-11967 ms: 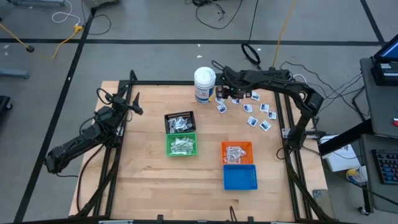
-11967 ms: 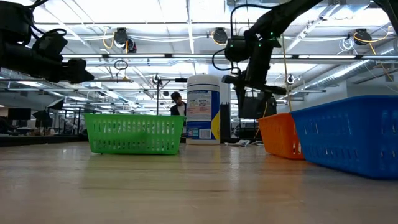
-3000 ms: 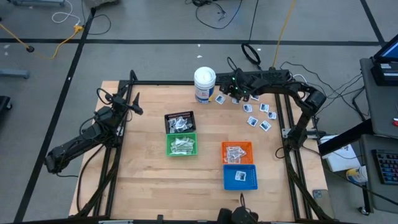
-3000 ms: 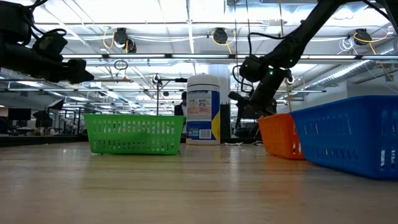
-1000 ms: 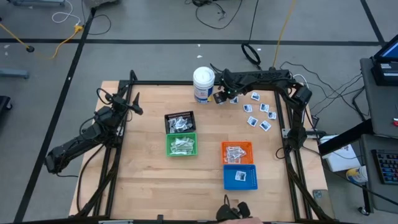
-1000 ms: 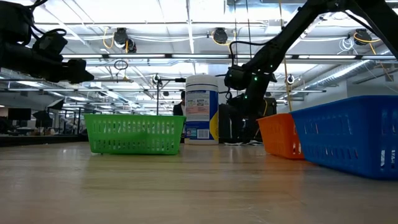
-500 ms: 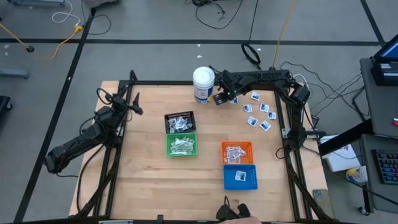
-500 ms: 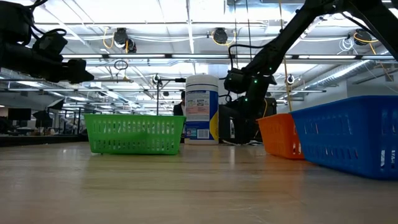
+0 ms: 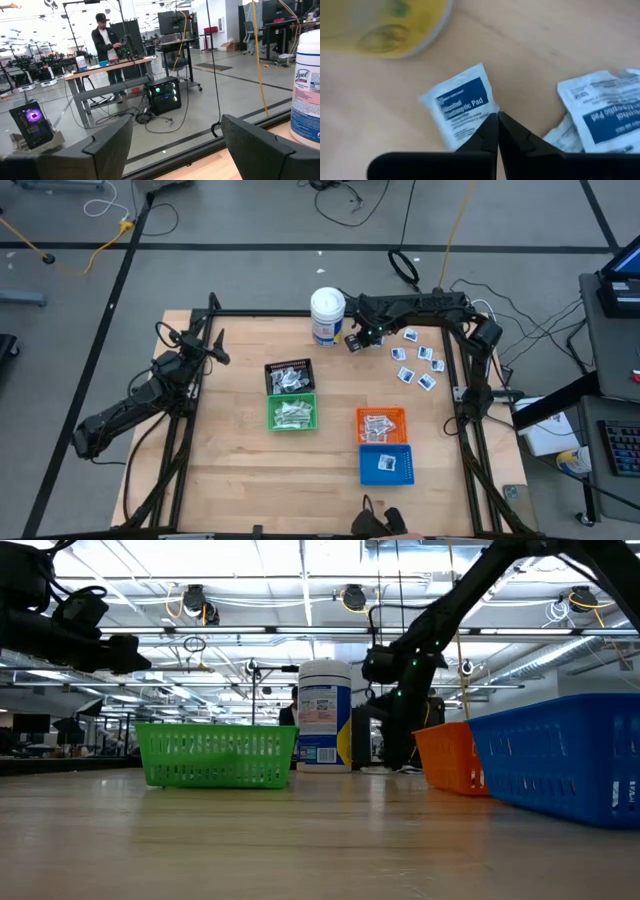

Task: Pick & Place First Aid Supplies
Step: Put the blue pad into the blue bin

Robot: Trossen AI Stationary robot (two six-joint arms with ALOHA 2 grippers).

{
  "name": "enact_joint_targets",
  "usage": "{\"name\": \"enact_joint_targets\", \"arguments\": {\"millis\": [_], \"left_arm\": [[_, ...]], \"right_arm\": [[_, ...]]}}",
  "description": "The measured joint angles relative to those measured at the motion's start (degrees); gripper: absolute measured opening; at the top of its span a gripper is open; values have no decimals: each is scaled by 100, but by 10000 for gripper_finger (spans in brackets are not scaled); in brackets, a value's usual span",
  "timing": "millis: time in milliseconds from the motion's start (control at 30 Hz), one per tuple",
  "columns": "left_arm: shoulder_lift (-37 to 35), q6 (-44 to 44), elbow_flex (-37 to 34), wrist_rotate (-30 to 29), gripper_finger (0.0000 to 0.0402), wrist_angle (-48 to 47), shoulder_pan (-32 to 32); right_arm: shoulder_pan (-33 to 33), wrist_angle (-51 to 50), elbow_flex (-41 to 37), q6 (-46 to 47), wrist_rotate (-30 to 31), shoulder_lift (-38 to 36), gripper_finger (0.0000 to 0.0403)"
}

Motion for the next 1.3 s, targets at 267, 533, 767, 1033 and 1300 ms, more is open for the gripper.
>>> {"name": "enact_joint_targets", "arguments": {"millis": [267, 533, 767, 1033, 1300], "left_arm": [[-1, 0, 0, 0, 306, 0, 0], [1, 0, 0, 0, 305, 0, -2], [-1, 0, 0, 0, 305, 0, 0], [-1, 0, 0, 0, 305, 0, -2], [1, 0, 0, 0, 306, 2, -2]], "right_arm": [[-7, -205, 17, 46, 105, -698, 0], [29, -421, 21, 438, 456, -1307, 0], [431, -1320, 16, 808, 930, -1756, 0], [1803, -1718, -715, 1888, 1287, -2790, 0], [3797, -2340, -1105, 3626, 1652, -3539, 0]]}}
